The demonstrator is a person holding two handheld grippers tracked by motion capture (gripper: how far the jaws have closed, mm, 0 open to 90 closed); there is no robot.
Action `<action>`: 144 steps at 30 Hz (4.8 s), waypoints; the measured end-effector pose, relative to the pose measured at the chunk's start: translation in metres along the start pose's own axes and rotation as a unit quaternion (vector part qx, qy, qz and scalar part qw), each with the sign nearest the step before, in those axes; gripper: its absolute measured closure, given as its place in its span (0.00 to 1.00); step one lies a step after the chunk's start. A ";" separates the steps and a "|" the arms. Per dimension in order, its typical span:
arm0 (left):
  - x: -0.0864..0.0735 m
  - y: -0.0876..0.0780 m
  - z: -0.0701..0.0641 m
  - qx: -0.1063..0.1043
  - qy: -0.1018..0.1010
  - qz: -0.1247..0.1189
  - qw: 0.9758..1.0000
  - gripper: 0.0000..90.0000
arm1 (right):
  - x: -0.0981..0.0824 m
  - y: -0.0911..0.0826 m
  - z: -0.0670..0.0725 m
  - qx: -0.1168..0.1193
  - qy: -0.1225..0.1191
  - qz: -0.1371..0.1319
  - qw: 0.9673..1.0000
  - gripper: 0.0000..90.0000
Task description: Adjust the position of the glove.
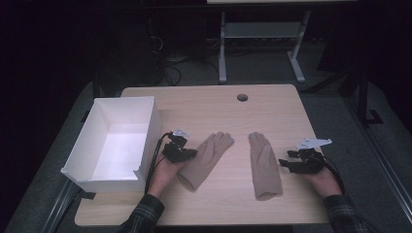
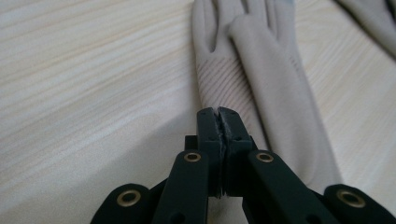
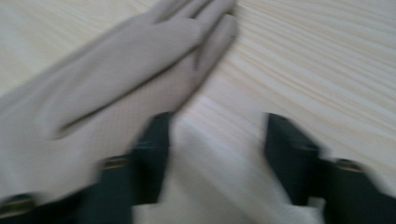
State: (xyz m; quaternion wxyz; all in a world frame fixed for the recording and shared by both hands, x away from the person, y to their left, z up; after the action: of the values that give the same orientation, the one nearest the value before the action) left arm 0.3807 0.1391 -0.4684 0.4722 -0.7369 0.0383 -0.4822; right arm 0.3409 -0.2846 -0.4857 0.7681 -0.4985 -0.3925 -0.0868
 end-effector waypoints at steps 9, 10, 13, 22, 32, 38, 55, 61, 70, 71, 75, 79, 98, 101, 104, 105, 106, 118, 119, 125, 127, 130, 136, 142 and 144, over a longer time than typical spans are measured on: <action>0.008 -0.013 -0.004 -0.019 -0.016 -0.049 0.998 0.99 | -0.003 -0.004 0.023 0.063 -0.034 0.031 0.997 1.00; 0.009 -0.014 -0.005 -0.017 -0.014 -0.052 0.998 0.99 | -0.003 -0.003 0.025 0.063 -0.037 0.034 0.997 1.00; 0.012 -0.013 -0.004 -0.018 -0.015 -0.055 0.998 0.99 | -0.001 0.000 0.028 0.069 -0.044 0.034 0.996 1.00; 0.026 -0.008 -0.004 -0.016 -0.015 -0.078 0.997 0.99 | 0.006 0.010 0.042 0.083 -0.061 0.036 0.994 1.00; 0.034 -0.002 -0.009 -0.014 -0.003 -0.078 0.997 0.99 | 0.017 0.009 0.042 0.079 -0.060 0.010 0.995 1.00; 0.034 -0.003 -0.008 -0.013 -0.001 -0.080 0.997 0.99 | 0.026 0.026 0.046 0.077 -0.063 0.026 0.995 1.00; 0.040 -0.002 -0.020 -0.032 0.019 -0.089 0.995 0.99 | 0.029 0.048 0.079 0.112 -0.106 0.046 0.987 1.00; 0.043 -0.004 -0.028 -0.053 0.022 -0.095 0.994 0.99 | 0.033 0.053 0.086 0.114 -0.108 0.045 0.987 1.00; 0.049 -0.006 -0.038 -0.058 0.035 -0.103 0.992 0.99 | 0.025 0.035 0.078 0.106 -0.107 0.041 0.988 1.00; 0.050 -0.005 -0.040 -0.059 0.035 -0.105 0.992 0.99 | 0.023 0.035 0.076 0.107 -0.101 0.043 0.988 1.00; 0.053 -0.002 -0.048 -0.065 0.045 -0.105 0.991 0.99 | 0.022 0.038 0.076 0.109 -0.101 0.049 0.988 1.00; 0.056 -0.001 -0.054 -0.071 0.052 -0.107 0.990 0.99 | 0.023 0.041 0.079 0.113 -0.101 0.046 0.987 1.00; 0.063 0.002 -0.073 -0.093 0.071 -0.114 0.987 0.99 | 0.030 0.057 0.100 0.123 -0.102 0.035 0.987 1.00; 0.064 0.004 -0.080 -0.100 0.078 -0.110 0.986 0.99 | 0.031 0.059 0.103 0.122 -0.105 0.031 0.987 1.00; 0.064 0.006 -0.084 -0.103 0.085 -0.107 0.985 0.99 | 0.031 0.061 0.105 0.121 -0.106 0.028 0.987 1.00; 0.064 0.008 -0.086 -0.107 0.090 -0.103 0.985 0.99 | 0.031 0.061 0.105 0.121 -0.106 0.028 0.987 1.00; 0.064 0.010 -0.088 -0.108 0.092 -0.101 0.985 0.99 | 0.031 0.062 0.106 0.121 -0.106 0.027 0.987 1.00; 0.064 0.016 -0.095 -0.122 0.092 -0.107 0.982 0.89 | 0.030 0.053 0.100 0.111 -0.113 0.032 0.987 0.92; 0.064 0.015 -0.095 -0.121 0.094 -0.108 0.982 0.89 | 0.029 0.048 0.095 0.107 -0.106 0.029 0.988 0.90; 0.059 0.018 -0.103 -0.132 0.102 -0.085 0.982 1.00 | 0.025 0.027 0.068 0.084 -0.069 0.012 0.994 0.65; 0.055 0.022 -0.110 -0.137 0.105 -0.078 0.982 1.00 | 0.023 0.023 0.060 0.068 -0.061 0.005 0.996 0.52; 0.049 0.029 -0.118 -0.145 0.107 -0.065 0.981 1.00 | 0.022 0.020 0.046 0.040 -0.046 -0.003 0.998 0.40; 0.040 0.040 -0.129 -0.150 0.116 -0.037 0.981 1.00 | 0.023 0.021 0.030 0.007 -0.016 -0.025 1.000 0.27; 0.030 0.050 -0.134 -0.141 0.133 -0.003 0.981 1.00 | 0.021 0.025 0.026 0.002 -0.007 -0.020 1.000 0.26; 0.028 0.049 -0.132 -0.136 0.142 0.007 0.980 1.00 | 0.021 0.026 0.025 -0.001 -0.010 -0.018 1.000 0.26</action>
State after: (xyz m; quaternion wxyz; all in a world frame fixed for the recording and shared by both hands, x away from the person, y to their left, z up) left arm 0.3166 0.0101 -0.4735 0.3606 -0.7177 0.1754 -0.5693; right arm 0.3554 -0.2455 -0.4841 0.7621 -0.4928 -0.4088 -0.0959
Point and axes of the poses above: each handheld gripper's, and its own axes: y roughly forward along the jaws, x roughly out of its top, z roughly to its left, the point moved 2 cm from there along y, roughly forward along the jaws, and after that the axes turned 10 degrees about y, right-handed, at the moved point
